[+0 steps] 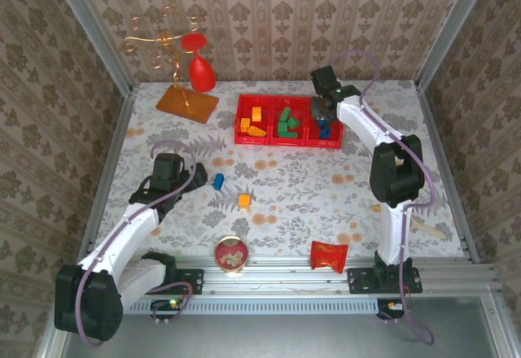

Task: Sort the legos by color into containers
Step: Place the lego in the container.

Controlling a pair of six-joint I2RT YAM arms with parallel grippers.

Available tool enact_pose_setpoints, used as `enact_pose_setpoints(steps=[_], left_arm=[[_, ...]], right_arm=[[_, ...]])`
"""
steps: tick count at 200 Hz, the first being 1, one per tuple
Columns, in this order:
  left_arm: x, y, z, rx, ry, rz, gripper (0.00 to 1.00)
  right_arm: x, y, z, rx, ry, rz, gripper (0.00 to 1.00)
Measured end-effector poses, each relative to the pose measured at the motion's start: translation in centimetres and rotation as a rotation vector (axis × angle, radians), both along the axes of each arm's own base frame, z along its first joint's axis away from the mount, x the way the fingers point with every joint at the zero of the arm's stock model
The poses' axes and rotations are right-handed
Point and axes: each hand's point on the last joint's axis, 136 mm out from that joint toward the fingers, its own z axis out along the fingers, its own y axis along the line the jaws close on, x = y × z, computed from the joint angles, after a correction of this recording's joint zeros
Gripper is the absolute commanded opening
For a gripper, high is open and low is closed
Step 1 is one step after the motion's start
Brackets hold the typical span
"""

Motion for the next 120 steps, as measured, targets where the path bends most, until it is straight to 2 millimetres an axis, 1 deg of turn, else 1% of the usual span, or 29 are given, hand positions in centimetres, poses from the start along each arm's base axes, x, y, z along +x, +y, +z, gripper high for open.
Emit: enact_pose_setpoints(steps=[47,72,101,120], left_arm=[[0.0,-0.4,-0.3,0.004,0.013,-0.014,1.0],[0.0,-0.6,-0.4,0.005,0.016,-0.02,1.0],[0.1,-0.8,-0.2,0.004,0.012,-0.026,1.0],[0.1,-0.9,0.0,0.003,0.008,-0.027,1.0]], right_arm=[[0.6,0.1,-1.2,0.026,0.035,0.006,0.36],[0.9,0.3,-1.8,0.039,0.046,0.009,0.4],[0.8,0.5,-3.0,0.044,0.073,0.012,0.48],[0.7,0.5,-3.2,0.052,0.081,0.012,0.54]])
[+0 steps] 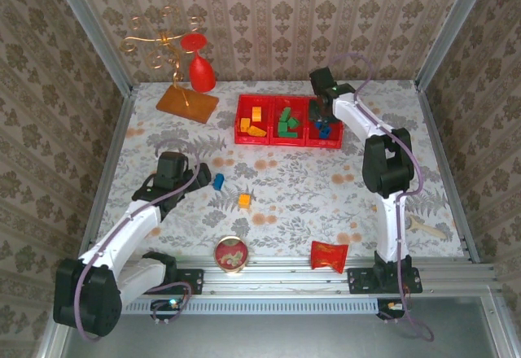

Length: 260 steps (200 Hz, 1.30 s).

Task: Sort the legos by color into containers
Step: Place the lego in the container, then pick up the lego from the center of the table.

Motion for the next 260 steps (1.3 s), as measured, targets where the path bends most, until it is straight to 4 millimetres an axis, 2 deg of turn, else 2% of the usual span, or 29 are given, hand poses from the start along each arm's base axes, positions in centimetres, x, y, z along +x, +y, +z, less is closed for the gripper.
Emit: enact_pose_setpoints(steps=[61,97,125,169,197,237,260], left_arm=[[0.0,-0.6,0.1,0.001,-0.001,-0.021,1.0],[0.1,-2.0,1.3,0.011,-0.022,-0.07,1.0],[-0.1,-3.7,2.3,0.02,-0.041,-0.124,1.0],[-1.8,-6.7,2.1,0.037,-0.033,-0.233,1.0],[-2.9,-8.2,1.9,0.048,-0.024,-0.284,1.0],[-4.2,-9.7,0.9,0.067,0.006,-0.325,1.0],[-4.9,-10.7,0.1,0.086,0.03,-0.355,1.0]], right_arm=[[0.2,0.2,0.5,0.008,-0.006,0.005,0.6],[-0.6,0.0,1.2,0.011,-0.012,0.005,0.63],[-2.4,-0.4,3.1,0.02,-0.032,0.004,0.68],[-6.1,-1.3,6.1,0.035,-0.083,-0.02,0.73],[-9.1,-2.3,5.9,0.026,-0.072,-0.053,0.89],[-13.0,-3.8,4.7,0.009,-0.048,-0.099,0.99],[-14.5,-4.5,4.6,-0.006,-0.048,-0.119,1.0]])
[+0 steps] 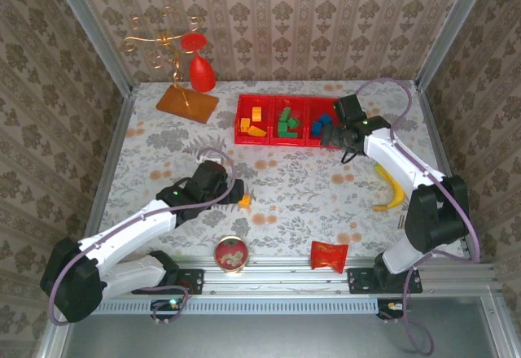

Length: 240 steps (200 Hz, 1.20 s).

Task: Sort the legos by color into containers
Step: Pick up the lego from the center of the table.

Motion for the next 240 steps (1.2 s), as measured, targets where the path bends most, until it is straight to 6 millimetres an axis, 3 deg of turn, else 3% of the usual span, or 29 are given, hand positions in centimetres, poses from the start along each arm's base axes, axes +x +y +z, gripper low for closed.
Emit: enact_pose_setpoints(steps=[103,155,240], left_arm=[[-0.8,-3.8,-2.5,0.096,0.071,-0.08,1.0],[0.0,-4.7,-3.9,0.146,0.11,-0.078,0.98],[-0.6,-5.1,-7.3,0.233,0.193,-0.101,0.84]], right_arm=[[-5.0,-2.2,0.3,-0.036,-0.024,-0.07,1.0],[-5.3,-2.4,0.3,-0.037,-0.028,-0.08,1.0],[-5.3,-2.4,0.3,-0.038,-0.029,-0.082,1.0]])
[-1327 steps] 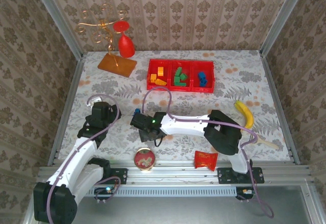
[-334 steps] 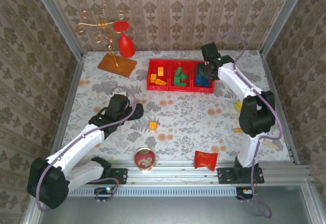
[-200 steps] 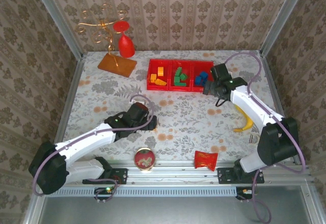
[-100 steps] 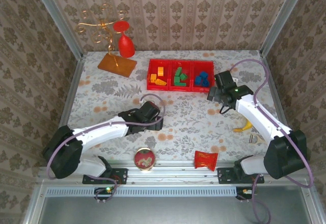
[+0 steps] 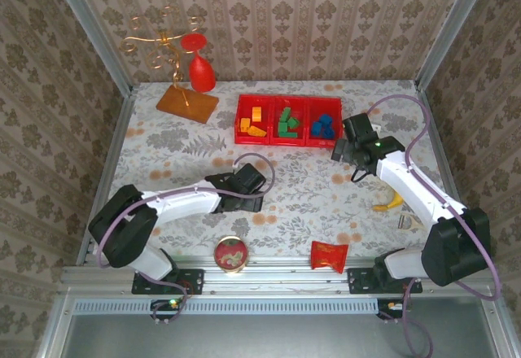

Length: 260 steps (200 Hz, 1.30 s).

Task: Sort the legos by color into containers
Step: Pick up the lego from the center of the table.

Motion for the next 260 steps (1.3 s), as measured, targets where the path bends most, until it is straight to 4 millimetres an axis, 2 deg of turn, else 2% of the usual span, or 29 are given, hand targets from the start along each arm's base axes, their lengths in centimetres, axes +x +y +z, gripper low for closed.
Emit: enact_pose_setpoints(steps=[104,182,209,243,260], left_arm=[[-0.2,0.0,-1.7,0.039,0.045,0.0,0.62],[0.1,0.0,-2.0,0.023,0.059,0.011,0.54],[0.4,0.1,-2.0,0.018,0.055,0.02,0.47],[0.5,0.1,-1.9,0.016,0.053,0.02,0.33],[0.5,0.0,-1.9,0.012,0.051,0.021,0.31]], right_arm=[[0.0,0.0,-0.3,0.001,0.008,-0.005,1.0],[0.0,0.0,-0.3,0.001,0.008,-0.005,1.0],[0.0,0.0,-0.3,0.001,0.009,-0.005,1.0],[0.0,0.0,-0.5,0.0,0.013,-0.005,1.0],[0.1,0.0,-0.5,0.0,0.013,-0.005,1.0]])
